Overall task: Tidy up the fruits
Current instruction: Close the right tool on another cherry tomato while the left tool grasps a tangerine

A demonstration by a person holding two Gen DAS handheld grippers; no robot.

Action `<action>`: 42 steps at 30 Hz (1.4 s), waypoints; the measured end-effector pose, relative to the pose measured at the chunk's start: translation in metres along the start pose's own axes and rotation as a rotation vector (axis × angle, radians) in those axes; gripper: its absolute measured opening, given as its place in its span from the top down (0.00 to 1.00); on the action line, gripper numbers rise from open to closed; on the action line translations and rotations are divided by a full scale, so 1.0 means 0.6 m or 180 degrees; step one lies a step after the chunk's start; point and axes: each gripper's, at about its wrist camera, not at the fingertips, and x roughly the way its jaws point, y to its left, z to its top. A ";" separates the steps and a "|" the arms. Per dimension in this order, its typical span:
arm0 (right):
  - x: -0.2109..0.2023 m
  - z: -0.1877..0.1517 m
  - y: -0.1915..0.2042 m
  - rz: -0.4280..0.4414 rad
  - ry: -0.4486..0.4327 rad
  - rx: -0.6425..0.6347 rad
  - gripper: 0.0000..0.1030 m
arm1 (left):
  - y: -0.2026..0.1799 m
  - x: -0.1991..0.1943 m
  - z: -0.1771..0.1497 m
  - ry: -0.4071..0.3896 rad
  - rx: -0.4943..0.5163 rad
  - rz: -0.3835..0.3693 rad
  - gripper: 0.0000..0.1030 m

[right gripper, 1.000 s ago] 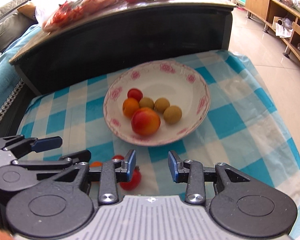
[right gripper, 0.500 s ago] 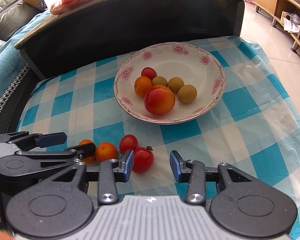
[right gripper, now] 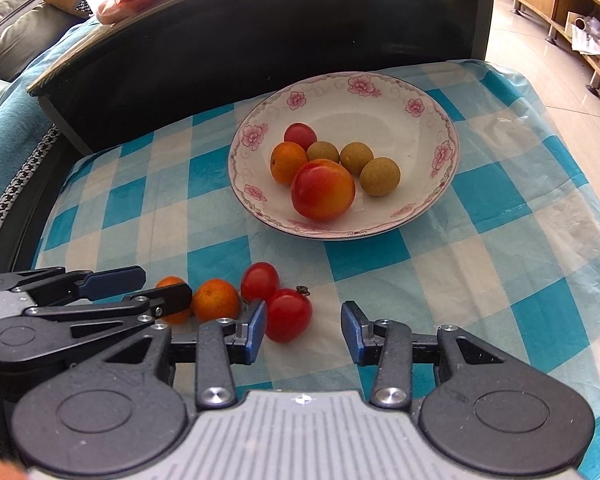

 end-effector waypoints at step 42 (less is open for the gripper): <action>0.048 0.007 0.019 0.0020 0.0143 -0.0041 0.54 | 0.006 0.019 -0.011 0.0096 0.0111 -0.0040 0.58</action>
